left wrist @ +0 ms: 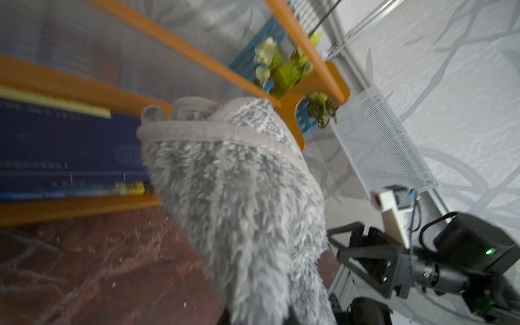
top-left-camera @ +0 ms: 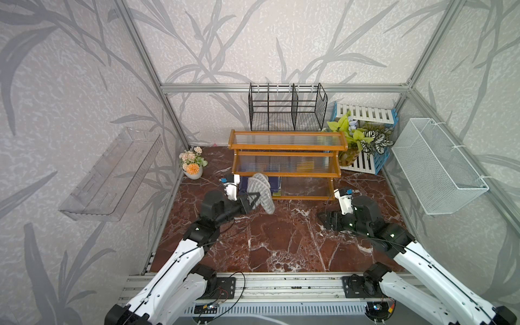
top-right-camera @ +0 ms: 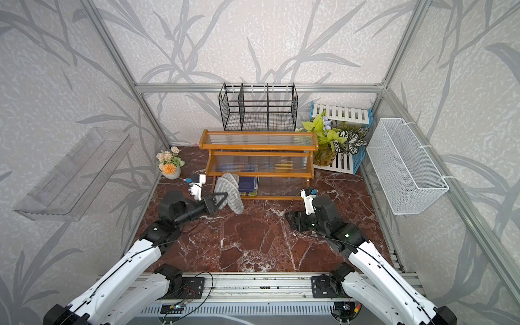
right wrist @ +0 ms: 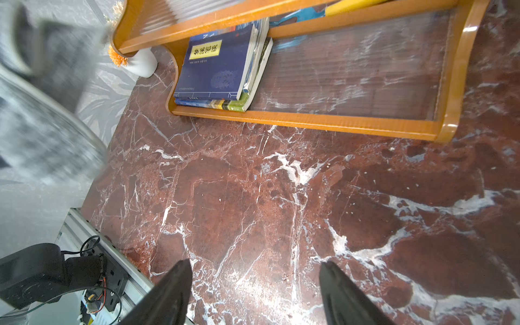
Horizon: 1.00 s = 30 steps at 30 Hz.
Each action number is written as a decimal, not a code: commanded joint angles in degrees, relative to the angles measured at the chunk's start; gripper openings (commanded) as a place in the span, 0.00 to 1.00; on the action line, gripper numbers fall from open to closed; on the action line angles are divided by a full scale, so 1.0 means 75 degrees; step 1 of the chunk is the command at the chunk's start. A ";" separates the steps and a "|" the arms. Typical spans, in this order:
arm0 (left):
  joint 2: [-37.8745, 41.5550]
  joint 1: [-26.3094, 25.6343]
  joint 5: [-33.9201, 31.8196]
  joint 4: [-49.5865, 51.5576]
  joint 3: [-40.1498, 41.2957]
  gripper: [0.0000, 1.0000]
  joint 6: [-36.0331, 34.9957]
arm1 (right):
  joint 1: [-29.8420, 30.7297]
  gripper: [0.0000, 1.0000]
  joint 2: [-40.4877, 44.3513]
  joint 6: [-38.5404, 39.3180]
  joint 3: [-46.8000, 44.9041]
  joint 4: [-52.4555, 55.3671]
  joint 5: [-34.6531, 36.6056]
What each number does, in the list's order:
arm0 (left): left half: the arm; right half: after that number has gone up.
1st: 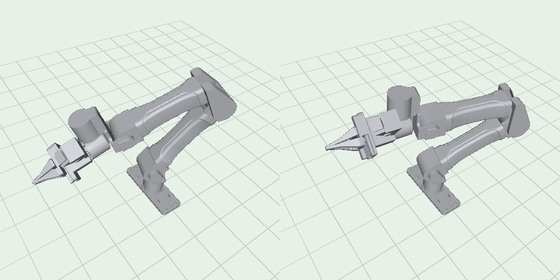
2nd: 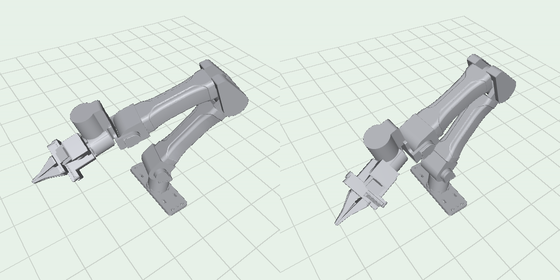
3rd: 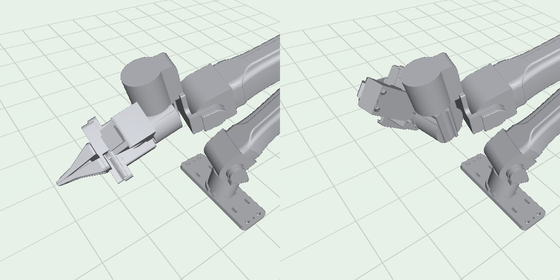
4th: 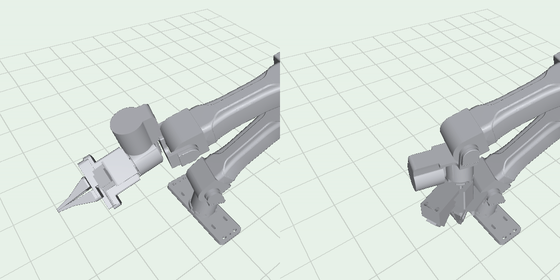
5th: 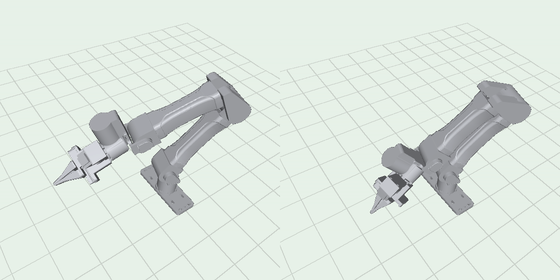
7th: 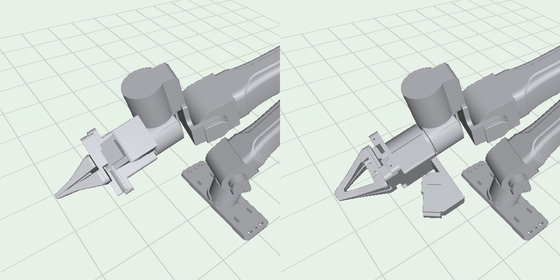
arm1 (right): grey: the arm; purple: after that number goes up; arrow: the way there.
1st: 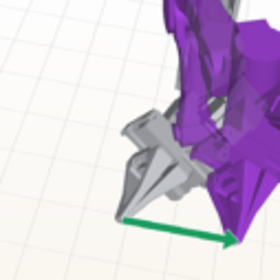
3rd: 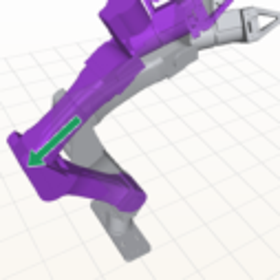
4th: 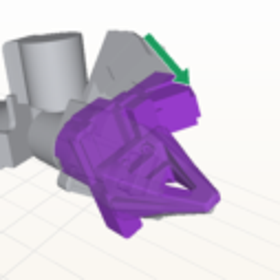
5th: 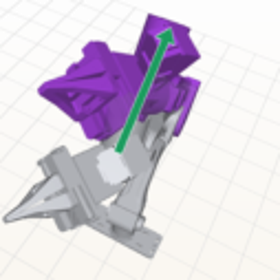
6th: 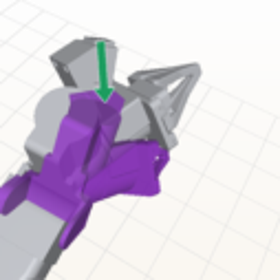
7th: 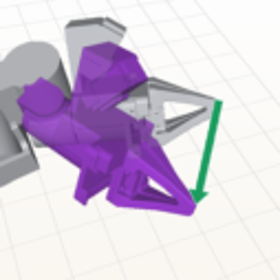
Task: Wipe the bookshelf clean with a cloth
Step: Place the cleaning item at the center of the board.
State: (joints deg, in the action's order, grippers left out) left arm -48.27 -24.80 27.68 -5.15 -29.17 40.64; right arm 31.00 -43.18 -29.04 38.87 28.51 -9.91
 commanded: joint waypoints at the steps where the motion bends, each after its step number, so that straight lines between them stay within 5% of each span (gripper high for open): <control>1: -0.0344 -0.1118 -0.1414 -0.0560 0.0394 0.07 -0.0105 | -0.0032 0.78 0.0212 -0.0067 0.0350 0.0371 0.0319; 7: -0.2413 -0.3336 -0.2860 -0.1029 -0.0041 0.09 -0.0213 | -0.0032 0.81 0.0284 -0.0092 0.0332 0.0590 0.0359; 12: -0.4199 -0.4100 -0.3071 -0.1948 -0.0380 0.14 0.0049 | -0.0010 0.86 0.0203 -0.0140 0.0119 0.0610 0.0315; 15: -0.4939 -0.4192 -0.2872 -0.2300 -0.0632 0.34 0.0087 | -0.0009 0.88 0.0141 -0.0256 -0.0141 0.0450 0.0326; 21: -0.5075 -0.4175 -0.3275 -0.1702 -0.0971 0.99 0.0127 | 0.0070 0.91 -0.0309 -0.0544 -0.0655 -0.0273 -0.0093; 30: -0.3141 -0.3059 -0.3877 0.0077 -0.0155 1.00 0.0433 | 0.0777 0.91 -0.1728 -0.0916 -0.0970 -0.1968 -0.0568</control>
State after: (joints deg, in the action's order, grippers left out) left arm -76.14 -50.52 1.41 -10.39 -33.01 42.52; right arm 35.73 -53.12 -34.35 32.34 21.47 -11.79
